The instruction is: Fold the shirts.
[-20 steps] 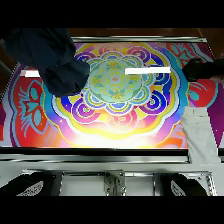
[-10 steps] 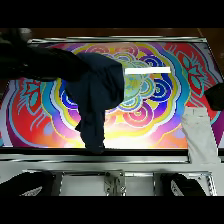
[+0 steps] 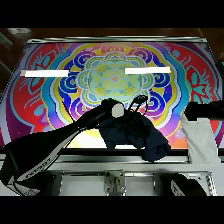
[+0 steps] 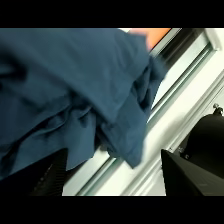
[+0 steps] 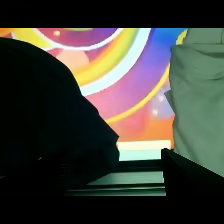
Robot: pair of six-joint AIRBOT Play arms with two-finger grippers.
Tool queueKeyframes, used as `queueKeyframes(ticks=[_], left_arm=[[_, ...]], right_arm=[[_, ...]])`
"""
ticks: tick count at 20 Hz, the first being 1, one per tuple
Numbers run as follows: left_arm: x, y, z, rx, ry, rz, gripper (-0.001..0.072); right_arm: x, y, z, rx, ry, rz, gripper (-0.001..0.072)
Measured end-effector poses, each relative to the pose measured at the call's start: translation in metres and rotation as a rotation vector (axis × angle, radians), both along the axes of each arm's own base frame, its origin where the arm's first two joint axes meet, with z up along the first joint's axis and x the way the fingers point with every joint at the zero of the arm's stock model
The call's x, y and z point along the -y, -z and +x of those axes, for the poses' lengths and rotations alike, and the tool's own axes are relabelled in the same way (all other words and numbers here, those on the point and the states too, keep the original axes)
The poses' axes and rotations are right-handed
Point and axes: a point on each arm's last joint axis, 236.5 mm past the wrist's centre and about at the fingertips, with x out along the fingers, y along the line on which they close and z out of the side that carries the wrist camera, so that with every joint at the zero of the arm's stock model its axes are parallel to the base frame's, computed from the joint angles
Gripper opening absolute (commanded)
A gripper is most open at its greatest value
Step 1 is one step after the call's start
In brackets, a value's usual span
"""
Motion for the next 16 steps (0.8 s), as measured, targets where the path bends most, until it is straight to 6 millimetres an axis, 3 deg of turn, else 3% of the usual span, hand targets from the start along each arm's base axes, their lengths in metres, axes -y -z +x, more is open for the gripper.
queueKeyframes(ticks=[2,4,6,8,10,12,14,16], left_arm=[[-0.02,-0.001,0.019,-0.067,-0.038,0.003,0.0706],[-0.055,-0.031,0.056,-0.061,-0.1,-0.024,0.0705],[-0.107,-0.063,0.088,-0.018,-0.159,-0.015,0.0686],[-0.163,-0.089,0.108,0.031,-0.22,0.025,0.0687],[-0.215,-0.094,0.103,0.033,-0.255,0.102,0.0689],[-0.251,-0.081,0.09,0.01,-0.298,0.162,0.069],[-0.27,-0.052,0.069,-0.047,-0.335,0.194,0.069],[-0.271,-0.014,0.04,-0.149,-0.365,0.189,0.0691]], right_arm=[[0.004,0.017,0.006,-0.056,-0.009,-0.022,0.0696],[0.015,0.032,0.011,-0.109,-0.012,-0.06,0.0696],[0.032,0.044,0.015,-0.151,0.021,-0.066,0.0696],[0.049,0.056,0.017,-0.172,0.091,0.002,0.0696],[0.061,0.071,0.017,-0.187,0.182,0.132,0.0696],[0.064,0.087,0.014,-0.2,0.247,0.256,0.0696],[0.057,0.108,0.007,-0.23,0.266,0.357,0.0696],[0.053,0.125,0.001,-0.253,0.277,0.41,0.0696]])
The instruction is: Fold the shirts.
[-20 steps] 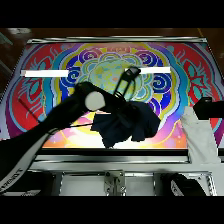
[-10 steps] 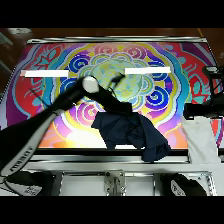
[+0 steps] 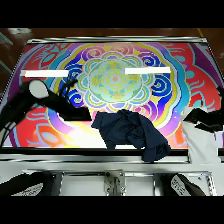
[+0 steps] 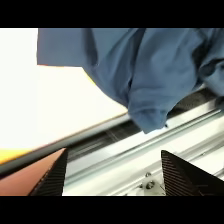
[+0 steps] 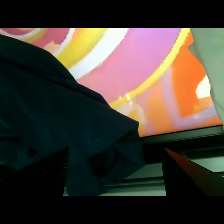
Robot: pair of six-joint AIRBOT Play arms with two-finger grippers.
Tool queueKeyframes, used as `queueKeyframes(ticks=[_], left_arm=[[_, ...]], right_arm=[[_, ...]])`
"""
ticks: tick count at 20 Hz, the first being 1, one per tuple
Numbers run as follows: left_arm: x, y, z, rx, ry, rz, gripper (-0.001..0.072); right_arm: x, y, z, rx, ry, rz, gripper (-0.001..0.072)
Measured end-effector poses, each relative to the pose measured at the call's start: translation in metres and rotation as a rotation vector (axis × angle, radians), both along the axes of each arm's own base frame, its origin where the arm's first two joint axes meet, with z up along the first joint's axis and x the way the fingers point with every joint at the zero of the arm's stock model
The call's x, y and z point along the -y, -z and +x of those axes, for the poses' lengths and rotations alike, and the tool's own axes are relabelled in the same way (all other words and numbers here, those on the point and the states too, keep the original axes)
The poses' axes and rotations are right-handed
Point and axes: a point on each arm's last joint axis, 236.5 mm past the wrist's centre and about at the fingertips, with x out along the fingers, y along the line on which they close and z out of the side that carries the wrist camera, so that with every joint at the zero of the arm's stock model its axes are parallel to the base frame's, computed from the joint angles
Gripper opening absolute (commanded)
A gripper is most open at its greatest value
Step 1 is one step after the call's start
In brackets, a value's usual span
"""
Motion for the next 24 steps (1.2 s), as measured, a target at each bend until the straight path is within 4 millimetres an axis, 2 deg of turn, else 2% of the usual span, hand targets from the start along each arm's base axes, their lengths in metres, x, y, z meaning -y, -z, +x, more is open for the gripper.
queueKeyframes(ticks=[2,6,11,14,15,16,17,18,24], left_arm=[[0.01,0.033,-0.025,-0.072,-0.036,-0.043,0.0691],[0.046,0.07,-0.055,-0.119,-0.073,-0.119,0.0691],[0.09,0.103,-0.068,-0.125,-0.124,-0.158,0.0691],[0.111,0.114,-0.063,-0.115,-0.161,-0.19,0.0689],[0.117,0.115,-0.059,-0.106,-0.17,-0.203,0.0624],[0.123,0.114,-0.053,-0.096,-0.178,-0.214,0.0372],[0.128,0.113,-0.048,-0.084,-0.185,-0.225,0.0152],[0.133,0.111,-0.042,-0.071,-0.189,-0.237,0.007],[0.152,0.092,-0.023,0.016,-0.142,-0.289,0.0055]], right_arm=[[-0.005,0.011,-0.003,-0.006,0.001,0.034,0.0696],[-0.006,0.021,-0.004,-0.001,0.006,0.051,0.0696],[-0.008,0.025,-0.005,-0.001,-0.016,0.06,0.0696],[-0.013,0.034,-0.007,-0.037,-0.035,0.103,0.0696],[-0.016,0.037,-0.008,-0.056,-0.043,0.124,0.0696],[-0.019,0.042,-0.01,-0.078,-0.053,0.145,0.0696],[-0.022,0.045,-0.013,-0.101,-0.063,0.166,0.0696],[-0.023,0.048,-0.014,-0.117,-0.069,0.181,0.0696],[-0.033,0.068,-0.018,-0.19,-0.128,0.222,0.0696]])
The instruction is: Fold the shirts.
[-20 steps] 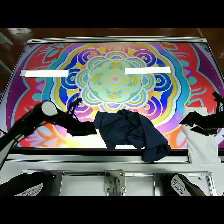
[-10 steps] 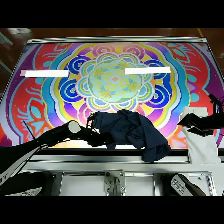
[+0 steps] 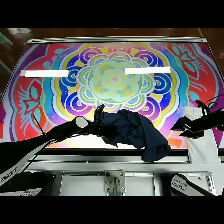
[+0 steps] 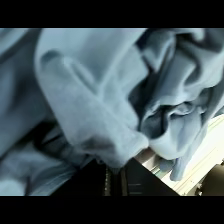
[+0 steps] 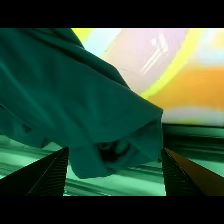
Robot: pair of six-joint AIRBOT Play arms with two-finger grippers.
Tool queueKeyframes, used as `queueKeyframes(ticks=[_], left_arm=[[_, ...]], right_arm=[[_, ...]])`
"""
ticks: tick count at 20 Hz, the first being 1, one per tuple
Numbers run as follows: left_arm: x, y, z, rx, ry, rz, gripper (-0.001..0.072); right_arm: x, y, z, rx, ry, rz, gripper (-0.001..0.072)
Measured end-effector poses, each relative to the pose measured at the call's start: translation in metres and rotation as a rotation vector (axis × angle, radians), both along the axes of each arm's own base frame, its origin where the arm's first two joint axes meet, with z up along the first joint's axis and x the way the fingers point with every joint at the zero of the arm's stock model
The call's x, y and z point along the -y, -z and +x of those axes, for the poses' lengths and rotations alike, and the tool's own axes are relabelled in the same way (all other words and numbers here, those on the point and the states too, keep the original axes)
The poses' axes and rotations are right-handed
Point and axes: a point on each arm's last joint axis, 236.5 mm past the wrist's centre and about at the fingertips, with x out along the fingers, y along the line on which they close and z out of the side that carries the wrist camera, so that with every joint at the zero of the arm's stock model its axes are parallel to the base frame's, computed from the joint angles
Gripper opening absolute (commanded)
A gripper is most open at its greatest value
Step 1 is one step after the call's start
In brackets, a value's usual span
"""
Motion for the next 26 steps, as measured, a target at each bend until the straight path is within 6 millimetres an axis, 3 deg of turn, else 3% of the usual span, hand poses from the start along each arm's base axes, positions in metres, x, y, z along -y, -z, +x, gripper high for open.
queueKeyframes(ticks=[6,14,15,16,17,19,23,26], left_arm=[[0.005,-0.005,-0.006,0.001,0.046,-0.015,0.0055],[0.002,-0.007,-0.007,-0.01,0.06,-0.021,0.0055],[0.001,-0.007,-0.005,-0.008,0.058,-0.021,0.0055],[-0.001,-0.007,-0.003,-0.005,0.056,-0.021,0.0055],[-0.002,-0.007,-0.001,-0.002,0.053,-0.021,0.0055],[-0.005,-0.007,0.004,0.003,0.044,-0.021,0.0055],[-0.015,-0.022,0.022,0.064,0.04,-0.03,0.0051],[-0.046,-0.065,0.057,0.214,0.047,0.008,0.0051]], right_arm=[[-0.005,0.041,0.005,-0.057,-0.118,-0.062,0.0696],[-0.042,0.076,0.0,-0.171,-0.144,0.138,0.0695],[-0.044,0.078,-0.001,-0.178,-0.144,0.15,0.0617],[-0.045,0.079,-0.003,-0.186,-0.147,0.157,0.044],[-0.046,0.081,-0.003,-0.189,-0.15,0.157,0.0336],[-0.055,0.081,-0.005,-0.197,-0.181,0.167,0.0057],[-0.077,0.068,-0.004,-0.165,-0.32,0.169,0.0055],[-0.079,0.026,0.029,0.001,-0.387,0.107,0.0054]])
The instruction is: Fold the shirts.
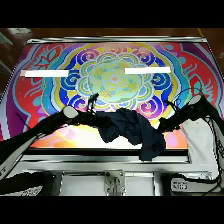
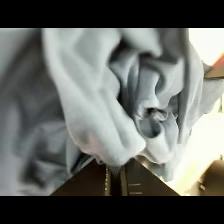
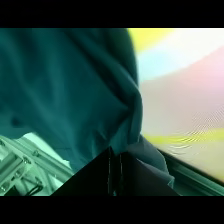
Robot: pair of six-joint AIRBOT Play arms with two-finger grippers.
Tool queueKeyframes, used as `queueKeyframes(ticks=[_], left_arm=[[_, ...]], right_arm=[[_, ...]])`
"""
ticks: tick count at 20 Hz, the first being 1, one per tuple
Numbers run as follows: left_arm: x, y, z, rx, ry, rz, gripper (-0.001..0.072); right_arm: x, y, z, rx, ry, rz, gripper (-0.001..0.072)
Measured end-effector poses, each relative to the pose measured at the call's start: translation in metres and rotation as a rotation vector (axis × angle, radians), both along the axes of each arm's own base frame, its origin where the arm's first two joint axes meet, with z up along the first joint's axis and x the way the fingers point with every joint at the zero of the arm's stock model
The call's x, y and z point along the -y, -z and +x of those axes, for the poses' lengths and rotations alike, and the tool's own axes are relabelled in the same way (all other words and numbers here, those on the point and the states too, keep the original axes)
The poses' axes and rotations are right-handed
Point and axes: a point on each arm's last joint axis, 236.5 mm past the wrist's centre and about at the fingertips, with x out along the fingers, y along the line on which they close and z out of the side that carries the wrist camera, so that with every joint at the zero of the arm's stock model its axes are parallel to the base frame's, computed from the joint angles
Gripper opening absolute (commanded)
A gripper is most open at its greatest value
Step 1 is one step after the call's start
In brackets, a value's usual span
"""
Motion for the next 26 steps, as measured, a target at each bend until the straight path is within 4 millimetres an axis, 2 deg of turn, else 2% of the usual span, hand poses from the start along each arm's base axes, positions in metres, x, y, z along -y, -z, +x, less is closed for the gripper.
queueKeyframes(ticks=[1,2,3,5,6,7,9,10,11,13,14,16,18,20,22,26], left_arm=[[-0.016,-0.022,0.014,0.064,-0.005,0.021,0.0052],[-0.034,-0.052,0.03,0.144,-0.02,0.038,0.0053],[-0.054,-0.087,0.044,0.233,-0.044,0.054,0.0052],[-0.097,-0.182,0.067,0.469,-0.13,0.056,0.0053],[-0.115,-0.231,0.07,0.585,-0.176,0.046,0.0053],[-0.132,-0.279,0.067,0.7,-0.223,0.032,0.0053],[-0.161,-0.368,0.043,0.917,-0.3,0.006,0.0053],[-0.17,-0.4,0.028,1.0,-0.321,-0.006,0.0053],[-0.179,-0.427,0.011,1.075,-0.338,-0.01,0.0053],[-0.195,-0.455,-0.015,1.174,-0.359,0.03,0.0053],[-0.202,-0.459,-0.025,1.198,-0.363,0.069,0.0053],[-0.22,-0.451,-0.038,1.184,-0.374,0.176,0.0053],[-0.24,-0.428,-0.042,1.115,-0.386,0.3,0.0053],[-0.254,-0.399,-0.044,1.023,-0.383,0.396,0.0053],[-0.263,-0.356,-0.041,0.899,-0.357,0.472,0.0053],[-0.267,-0.248,-0.033,0.632,-0.285,0.565,0.0053]], right_arm=[[0.001,-0.026,0.02,0.106,-0.002,-0.014,0.0055],[0.001,-0.055,0.039,0.215,-0.001,-0.028,0.0055],[-0.001,-0.093,0.058,0.347,0.01,-0.037,0.0055],[-0.007,-0.181,0.086,0.624,0.05,-0.041,0.0055],[-0.012,-0.232,0.095,0.775,0.083,-0.031,0.0055],[-0.018,-0.277,0.097,0.903,0.119,-0.011,0.0055],[-0.031,-0.361,0.084,1.122,0.175,0.044,0.0055],[-0.037,-0.394,0.072,1.202,0.198,0.07,0.0055],[-0.04,-0.416,0.061,1.254,0.215,0.088,0.0055],[-0.046,-0.448,0.035,1.328,0.237,0.108,0.0055],[-0.047,-0.455,0.025,1.344,0.242,0.101,0.0055],[-0.041,-0.455,0.007,1.338,0.249,0.043,0.0055],[-0.03,-0.442,-0.006,1.291,0.253,-0.035,0.0055],[-0.02,-0.417,-0.014,1.195,0.246,-0.103,0.0055],[-0.013,-0.381,-0.022,1.053,0.224,-0.148,0.0055],[-0.004,-0.296,-0.032,0.757,0.2,-0.186,0.0055]])
